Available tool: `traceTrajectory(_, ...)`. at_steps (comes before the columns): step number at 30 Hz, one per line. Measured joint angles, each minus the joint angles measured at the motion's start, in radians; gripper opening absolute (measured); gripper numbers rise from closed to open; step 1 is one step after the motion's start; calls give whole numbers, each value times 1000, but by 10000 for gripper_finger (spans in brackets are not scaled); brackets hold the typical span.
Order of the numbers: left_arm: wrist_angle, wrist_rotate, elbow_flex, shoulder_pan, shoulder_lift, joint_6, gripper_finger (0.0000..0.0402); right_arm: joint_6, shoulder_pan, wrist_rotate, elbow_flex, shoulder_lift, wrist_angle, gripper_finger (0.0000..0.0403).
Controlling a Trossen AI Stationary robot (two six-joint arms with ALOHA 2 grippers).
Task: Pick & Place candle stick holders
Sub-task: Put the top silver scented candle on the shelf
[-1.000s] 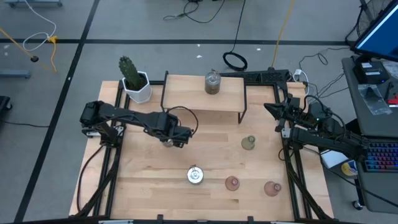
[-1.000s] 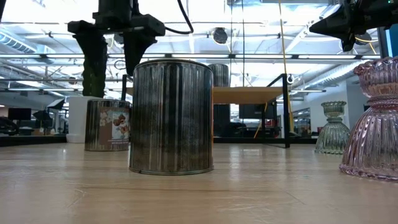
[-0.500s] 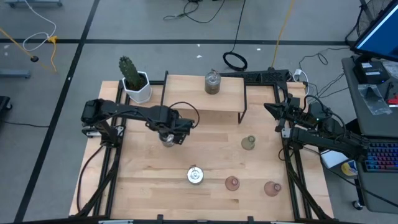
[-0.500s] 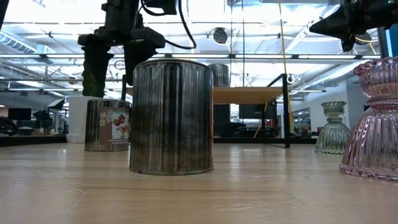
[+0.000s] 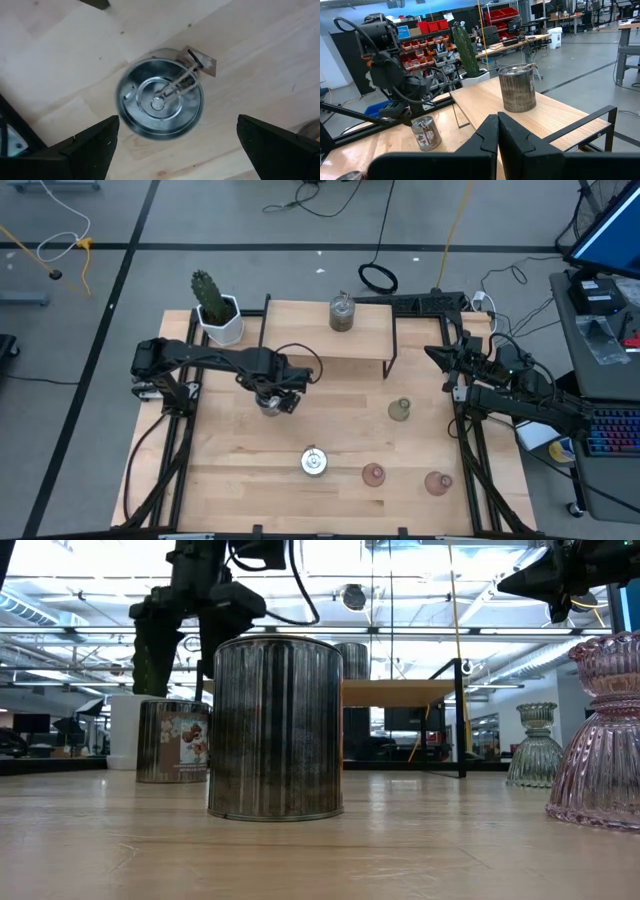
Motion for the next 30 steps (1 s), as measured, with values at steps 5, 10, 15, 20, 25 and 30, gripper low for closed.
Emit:
traceTrajectory(5,61,50,-55,15,0,1,400,0,0,0,0,0,0,0)
traceTrajectory(10,68,47,-58,27,0,-3,400,0,0,0,0,0,0,0)
traceTrajectory(15,58,50,-58,38,0,-11,400,0,0,0,0,0,0,0)
traceTrajectory(20,32,55,-58,38,0,-27,400,0,0,0,0,0,0,0)
traceTrajectory(25,23,48,-58,38,0,-29,400,0,0,0,0,0,0,0)
traceTrajectory(30,23,47,-58,50,0,-13,400,0,0,0,0,0,0,0)
